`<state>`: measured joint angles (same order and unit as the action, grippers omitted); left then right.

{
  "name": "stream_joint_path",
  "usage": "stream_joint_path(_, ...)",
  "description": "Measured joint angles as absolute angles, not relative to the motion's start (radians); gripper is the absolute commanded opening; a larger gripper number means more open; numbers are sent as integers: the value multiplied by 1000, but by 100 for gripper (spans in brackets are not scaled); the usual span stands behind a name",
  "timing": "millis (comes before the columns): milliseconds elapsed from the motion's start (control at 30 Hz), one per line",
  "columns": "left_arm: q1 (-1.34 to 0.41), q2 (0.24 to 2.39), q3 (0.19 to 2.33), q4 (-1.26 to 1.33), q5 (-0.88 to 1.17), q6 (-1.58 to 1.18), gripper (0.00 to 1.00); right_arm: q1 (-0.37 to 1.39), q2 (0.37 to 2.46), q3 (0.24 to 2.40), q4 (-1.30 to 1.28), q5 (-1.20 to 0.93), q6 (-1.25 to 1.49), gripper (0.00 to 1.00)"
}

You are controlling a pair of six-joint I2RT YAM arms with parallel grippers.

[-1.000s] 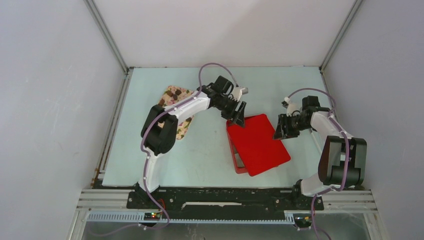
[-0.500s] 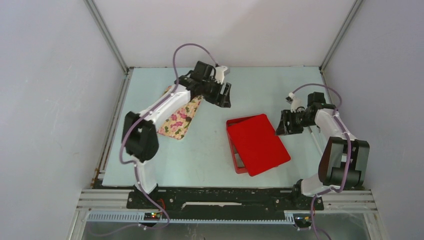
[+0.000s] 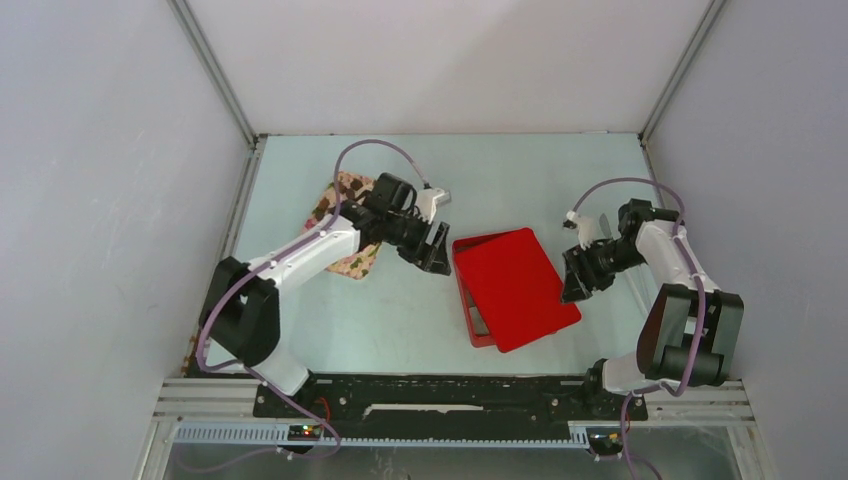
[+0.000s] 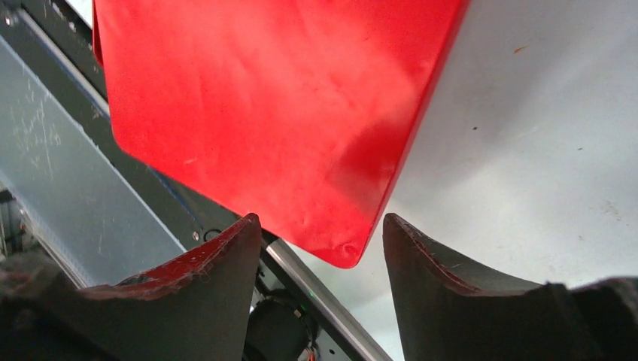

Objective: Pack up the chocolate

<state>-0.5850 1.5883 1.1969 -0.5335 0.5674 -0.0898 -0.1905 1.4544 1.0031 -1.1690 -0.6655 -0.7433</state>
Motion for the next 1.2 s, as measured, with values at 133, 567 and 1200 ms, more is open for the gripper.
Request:
stream_joint_path(133,-622,1608,1197,-507,581,-80,77,-175,1454,1003,-1213,-665,-795,64)
stream_joint_path(567,-645,1706,1198,-498,580,-79,76,-73,1454,1012,-1195,-667,-772,62)
stream_joint_path(1200,-645,1706,1198,-510,559,-78,76,-188,1127,841,-1227,-553,-1435,81)
